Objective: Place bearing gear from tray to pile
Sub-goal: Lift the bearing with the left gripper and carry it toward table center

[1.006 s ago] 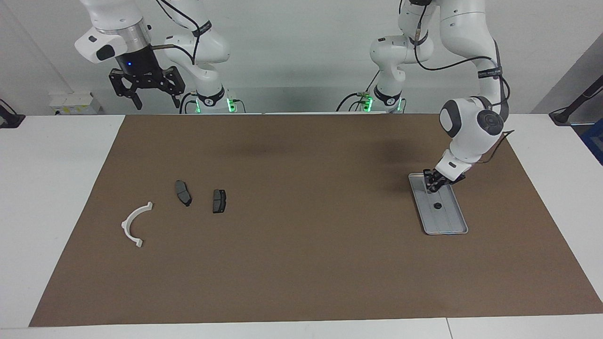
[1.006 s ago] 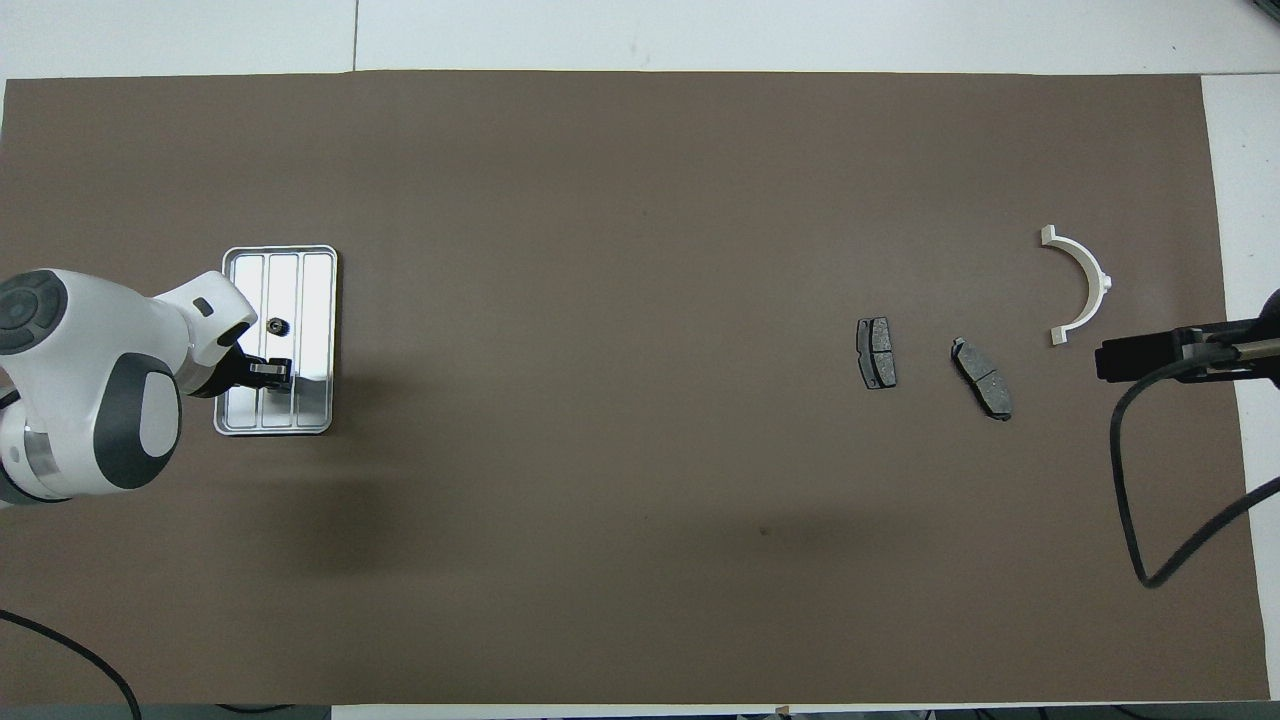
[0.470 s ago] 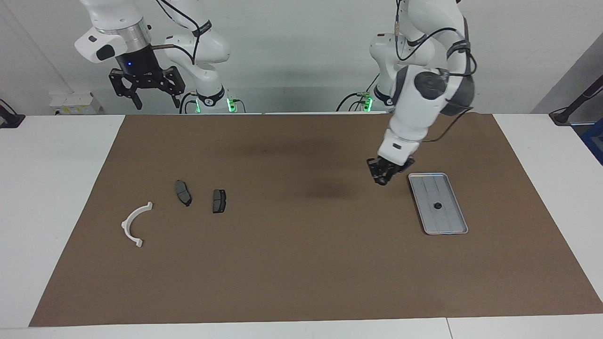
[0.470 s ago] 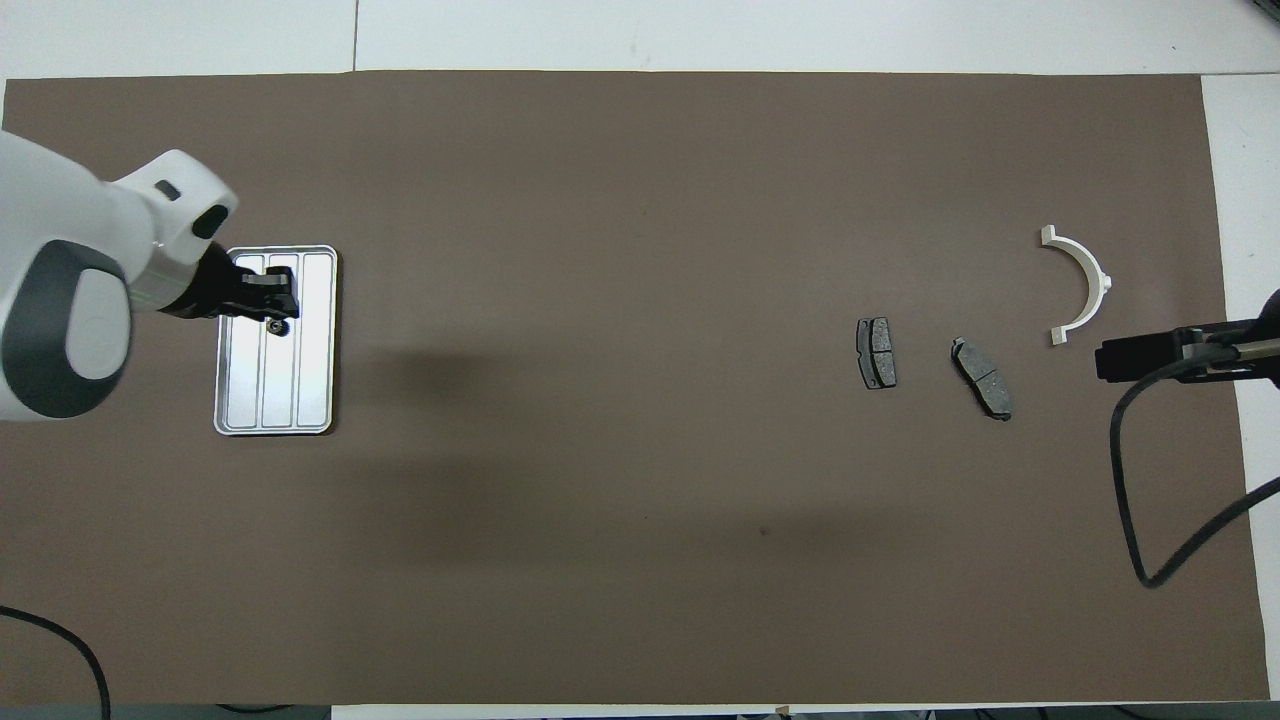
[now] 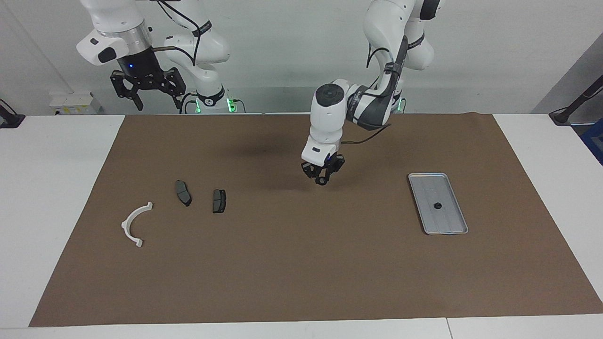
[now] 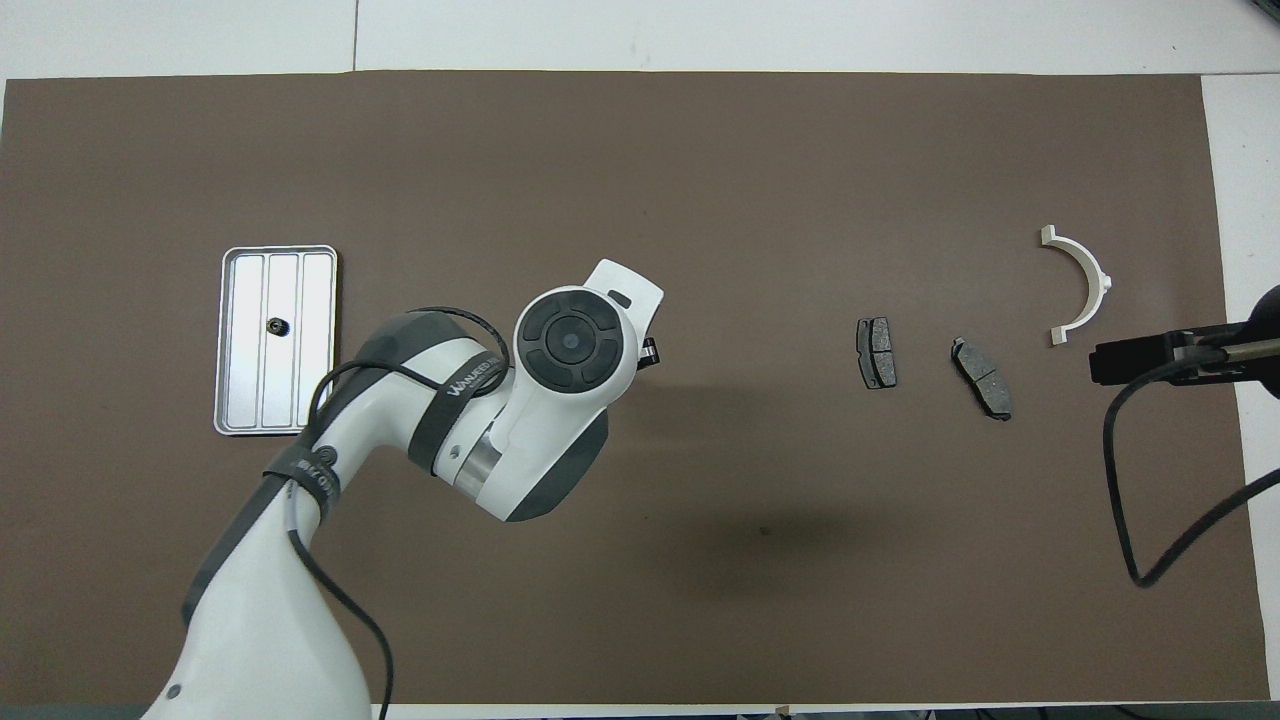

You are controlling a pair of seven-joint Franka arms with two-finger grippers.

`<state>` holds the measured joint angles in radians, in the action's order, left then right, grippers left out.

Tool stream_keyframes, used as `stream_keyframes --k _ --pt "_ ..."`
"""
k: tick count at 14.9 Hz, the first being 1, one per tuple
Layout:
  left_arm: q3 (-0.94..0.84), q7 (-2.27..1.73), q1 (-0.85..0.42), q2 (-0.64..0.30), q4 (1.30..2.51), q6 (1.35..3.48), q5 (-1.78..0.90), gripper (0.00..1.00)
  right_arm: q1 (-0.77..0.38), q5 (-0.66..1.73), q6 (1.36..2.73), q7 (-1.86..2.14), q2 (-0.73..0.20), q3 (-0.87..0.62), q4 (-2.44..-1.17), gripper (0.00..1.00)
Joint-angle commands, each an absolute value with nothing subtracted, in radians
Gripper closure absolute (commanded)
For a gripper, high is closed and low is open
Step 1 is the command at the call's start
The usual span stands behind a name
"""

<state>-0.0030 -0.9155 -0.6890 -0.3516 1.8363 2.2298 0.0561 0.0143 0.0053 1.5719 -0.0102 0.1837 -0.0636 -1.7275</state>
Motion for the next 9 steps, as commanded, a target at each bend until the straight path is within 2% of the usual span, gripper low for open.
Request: stream_keyframes --k 1,4,7,8,9 --pt "0.018 -0.945 -0.703 -0.397 1.850 2.308 0.084 1.00 0.015 0.003 1.640 0.006 0.189 -0.064 -1.799 0.00" --pt "0.023 -0.945 -0.703 -0.397 1.876 2.335 0.084 1.00 0.012 0.002 1.733 0.002 0.169 -0.064 -1.876 0.00" --pt "0.023 -0.945 -0.701 -0.397 1.876 2.339 0.084 1.00 0.006 0.002 1.795 -0.044 0.098 -0.066 -1.885 0.00" --pt "0.023 -0.945 -0.701 -0.397 1.876 2.339 0.084 0.86 0.006 0.002 1.814 -0.055 0.077 -0.066 -1.885 0.00" --pt "0.023 -0.940 -0.698 -0.396 1.876 2.338 0.084 0.06 0.006 0.002 1.833 -0.063 0.055 -0.066 -1.887 0.00"
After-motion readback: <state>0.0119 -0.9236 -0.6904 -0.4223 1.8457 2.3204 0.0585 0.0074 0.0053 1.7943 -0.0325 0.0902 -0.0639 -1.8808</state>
